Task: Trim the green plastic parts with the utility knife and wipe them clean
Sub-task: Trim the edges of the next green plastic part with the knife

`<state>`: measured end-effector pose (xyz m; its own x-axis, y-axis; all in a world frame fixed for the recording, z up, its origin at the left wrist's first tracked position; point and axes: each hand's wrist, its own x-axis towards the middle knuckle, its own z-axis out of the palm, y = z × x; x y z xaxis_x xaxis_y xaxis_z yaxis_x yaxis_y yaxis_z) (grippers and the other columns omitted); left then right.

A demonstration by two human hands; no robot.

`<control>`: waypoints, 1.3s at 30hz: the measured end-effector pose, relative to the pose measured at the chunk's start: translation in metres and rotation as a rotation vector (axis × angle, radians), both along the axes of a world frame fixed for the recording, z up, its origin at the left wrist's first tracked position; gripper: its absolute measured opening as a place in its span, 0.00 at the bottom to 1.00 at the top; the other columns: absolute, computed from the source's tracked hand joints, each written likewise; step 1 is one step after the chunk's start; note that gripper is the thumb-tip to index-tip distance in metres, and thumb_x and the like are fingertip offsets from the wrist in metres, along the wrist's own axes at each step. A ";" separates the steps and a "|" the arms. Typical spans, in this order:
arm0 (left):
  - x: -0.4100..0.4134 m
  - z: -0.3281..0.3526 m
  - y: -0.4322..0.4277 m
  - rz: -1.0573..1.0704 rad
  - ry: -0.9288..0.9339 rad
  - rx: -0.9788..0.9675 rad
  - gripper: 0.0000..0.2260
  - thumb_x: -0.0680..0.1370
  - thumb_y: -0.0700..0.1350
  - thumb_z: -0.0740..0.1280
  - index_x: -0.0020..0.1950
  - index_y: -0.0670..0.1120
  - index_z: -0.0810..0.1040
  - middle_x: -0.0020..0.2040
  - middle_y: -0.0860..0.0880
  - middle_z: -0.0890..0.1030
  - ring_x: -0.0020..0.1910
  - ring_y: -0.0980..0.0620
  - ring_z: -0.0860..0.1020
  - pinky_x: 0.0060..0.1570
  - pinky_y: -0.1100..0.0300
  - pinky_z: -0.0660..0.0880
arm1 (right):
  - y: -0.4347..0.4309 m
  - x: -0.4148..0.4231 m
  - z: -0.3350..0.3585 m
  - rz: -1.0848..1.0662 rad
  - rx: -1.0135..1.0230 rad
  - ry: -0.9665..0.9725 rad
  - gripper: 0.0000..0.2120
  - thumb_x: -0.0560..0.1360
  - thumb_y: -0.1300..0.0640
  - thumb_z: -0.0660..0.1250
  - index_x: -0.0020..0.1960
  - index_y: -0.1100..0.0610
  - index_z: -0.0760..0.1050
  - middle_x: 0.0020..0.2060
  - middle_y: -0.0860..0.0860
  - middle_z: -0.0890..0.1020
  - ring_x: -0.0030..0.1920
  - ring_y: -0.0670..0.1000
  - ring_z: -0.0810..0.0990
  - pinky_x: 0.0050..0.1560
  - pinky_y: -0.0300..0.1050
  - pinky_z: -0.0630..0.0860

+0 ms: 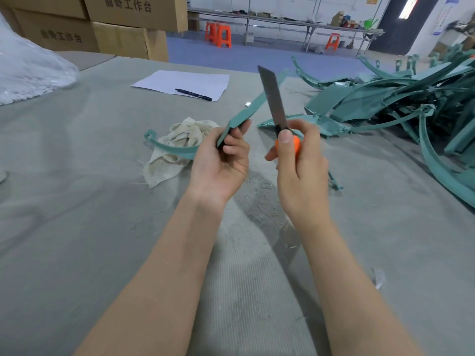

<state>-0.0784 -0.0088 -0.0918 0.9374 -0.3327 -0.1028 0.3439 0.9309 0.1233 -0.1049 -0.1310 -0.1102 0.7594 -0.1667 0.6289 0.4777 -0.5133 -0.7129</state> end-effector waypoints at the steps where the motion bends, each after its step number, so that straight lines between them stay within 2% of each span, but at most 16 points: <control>1: 0.000 0.000 0.000 0.028 0.003 -0.010 0.16 0.68 0.38 0.64 0.52 0.30 0.76 0.26 0.47 0.75 0.19 0.58 0.72 0.18 0.70 0.69 | 0.001 -0.001 0.000 0.025 -0.011 0.010 0.22 0.79 0.42 0.50 0.61 0.55 0.70 0.40 0.45 0.81 0.40 0.43 0.76 0.43 0.37 0.70; 5: 0.001 0.001 -0.001 0.124 0.005 -0.013 0.15 0.67 0.37 0.64 0.52 0.32 0.76 0.28 0.45 0.77 0.20 0.57 0.73 0.20 0.70 0.70 | 0.008 -0.006 0.001 0.099 -0.107 -0.007 0.23 0.78 0.42 0.49 0.56 0.56 0.73 0.42 0.44 0.75 0.46 0.48 0.75 0.48 0.41 0.68; 8: 0.003 0.001 -0.001 0.178 0.024 0.029 0.07 0.75 0.35 0.61 0.51 0.36 0.75 0.28 0.43 0.79 0.21 0.57 0.74 0.21 0.71 0.70 | 0.009 -0.007 0.000 0.120 -0.137 -0.019 0.18 0.81 0.47 0.53 0.58 0.59 0.74 0.45 0.47 0.77 0.48 0.48 0.75 0.48 0.41 0.69; 10: 0.006 -0.001 -0.001 0.199 0.035 0.041 0.07 0.79 0.37 0.60 0.54 0.38 0.74 0.29 0.44 0.79 0.21 0.57 0.73 0.24 0.72 0.72 | 0.009 -0.007 -0.001 0.134 -0.154 0.003 0.17 0.80 0.48 0.55 0.59 0.58 0.73 0.48 0.50 0.78 0.48 0.47 0.74 0.48 0.40 0.68; 11: 0.007 -0.002 -0.001 0.206 0.037 0.058 0.07 0.79 0.37 0.60 0.55 0.39 0.73 0.28 0.45 0.78 0.21 0.58 0.73 0.30 0.73 0.74 | 0.009 -0.007 -0.001 0.136 -0.172 0.013 0.17 0.80 0.48 0.56 0.60 0.58 0.73 0.49 0.51 0.78 0.48 0.46 0.74 0.48 0.40 0.68; 12: 0.008 -0.004 -0.002 0.215 0.034 0.091 0.06 0.79 0.38 0.60 0.54 0.40 0.74 0.27 0.47 0.77 0.22 0.58 0.73 0.41 0.74 0.74 | 0.009 -0.007 -0.001 0.131 -0.194 0.016 0.17 0.79 0.48 0.58 0.60 0.58 0.73 0.49 0.52 0.78 0.48 0.46 0.73 0.48 0.40 0.68; 14: 0.009 -0.004 -0.004 0.228 0.028 0.153 0.05 0.79 0.40 0.60 0.49 0.41 0.75 0.25 0.50 0.75 0.24 0.59 0.72 0.61 0.69 0.66 | 0.009 -0.007 -0.002 0.121 -0.223 -0.001 0.16 0.78 0.49 0.61 0.59 0.59 0.74 0.48 0.52 0.77 0.47 0.46 0.72 0.47 0.39 0.68; 17: 0.009 -0.005 -0.005 0.227 0.040 0.200 0.06 0.79 0.41 0.61 0.45 0.42 0.75 0.31 0.49 0.74 0.39 0.57 0.71 0.67 0.64 0.62 | 0.010 -0.008 -0.003 0.119 -0.225 -0.036 0.14 0.78 0.50 0.63 0.56 0.59 0.75 0.45 0.50 0.77 0.43 0.45 0.72 0.44 0.39 0.68; 18: 0.008 -0.005 -0.005 0.227 0.034 0.222 0.06 0.79 0.41 0.61 0.44 0.42 0.75 0.33 0.49 0.73 0.41 0.56 0.70 0.65 0.63 0.65 | 0.010 -0.008 -0.003 0.119 -0.229 -0.037 0.14 0.78 0.50 0.63 0.56 0.59 0.76 0.43 0.48 0.77 0.42 0.45 0.72 0.42 0.39 0.68; 20: 0.006 -0.004 -0.005 0.234 0.011 0.270 0.07 0.78 0.41 0.61 0.40 0.43 0.75 0.33 0.50 0.71 0.36 0.55 0.70 0.48 0.66 0.74 | 0.011 -0.008 -0.003 0.111 -0.252 -0.037 0.13 0.78 0.49 0.64 0.55 0.58 0.76 0.40 0.44 0.74 0.39 0.45 0.72 0.40 0.42 0.68; 22: 0.005 -0.002 -0.006 0.237 0.002 0.302 0.08 0.77 0.40 0.61 0.38 0.44 0.73 0.32 0.51 0.71 0.32 0.55 0.70 0.34 0.66 0.73 | 0.011 -0.008 -0.004 0.078 -0.276 -0.053 0.12 0.77 0.49 0.65 0.54 0.57 0.76 0.38 0.42 0.73 0.39 0.46 0.72 0.40 0.43 0.68; 27: 0.005 -0.001 -0.006 0.227 0.005 0.285 0.07 0.78 0.40 0.60 0.41 0.43 0.73 0.27 0.51 0.72 0.29 0.57 0.70 0.38 0.65 0.68 | 0.011 -0.008 -0.004 -0.002 -0.299 -0.073 0.14 0.77 0.48 0.65 0.55 0.58 0.77 0.39 0.46 0.77 0.43 0.50 0.75 0.40 0.40 0.64; 29: 0.004 0.001 -0.007 0.210 0.002 0.238 0.06 0.79 0.39 0.59 0.43 0.41 0.73 0.28 0.49 0.75 0.23 0.59 0.72 0.34 0.67 0.71 | 0.010 -0.007 -0.005 -0.027 -0.302 -0.081 0.14 0.77 0.49 0.64 0.55 0.59 0.76 0.40 0.49 0.79 0.43 0.52 0.77 0.40 0.43 0.67; 32: 0.001 0.004 -0.010 0.227 0.028 0.198 0.06 0.79 0.36 0.60 0.43 0.39 0.74 0.37 0.43 0.78 0.22 0.57 0.74 0.24 0.71 0.72 | 0.011 -0.006 -0.007 -0.074 -0.268 -0.101 0.14 0.78 0.50 0.64 0.54 0.60 0.76 0.38 0.50 0.77 0.42 0.54 0.76 0.40 0.45 0.66; 35: -0.001 0.006 -0.013 0.252 0.033 0.211 0.08 0.78 0.35 0.61 0.40 0.39 0.74 0.37 0.42 0.78 0.24 0.56 0.76 0.23 0.71 0.72 | 0.012 -0.004 -0.010 -0.123 -0.235 -0.106 0.13 0.78 0.50 0.65 0.54 0.60 0.76 0.38 0.51 0.78 0.41 0.52 0.74 0.38 0.41 0.62; 39: -0.003 0.006 -0.014 0.258 0.036 0.230 0.08 0.79 0.34 0.61 0.40 0.39 0.74 0.36 0.43 0.79 0.26 0.56 0.78 0.24 0.71 0.73 | 0.010 0.001 -0.015 -0.127 -0.225 -0.076 0.13 0.78 0.49 0.64 0.54 0.59 0.75 0.40 0.51 0.78 0.42 0.51 0.73 0.39 0.41 0.62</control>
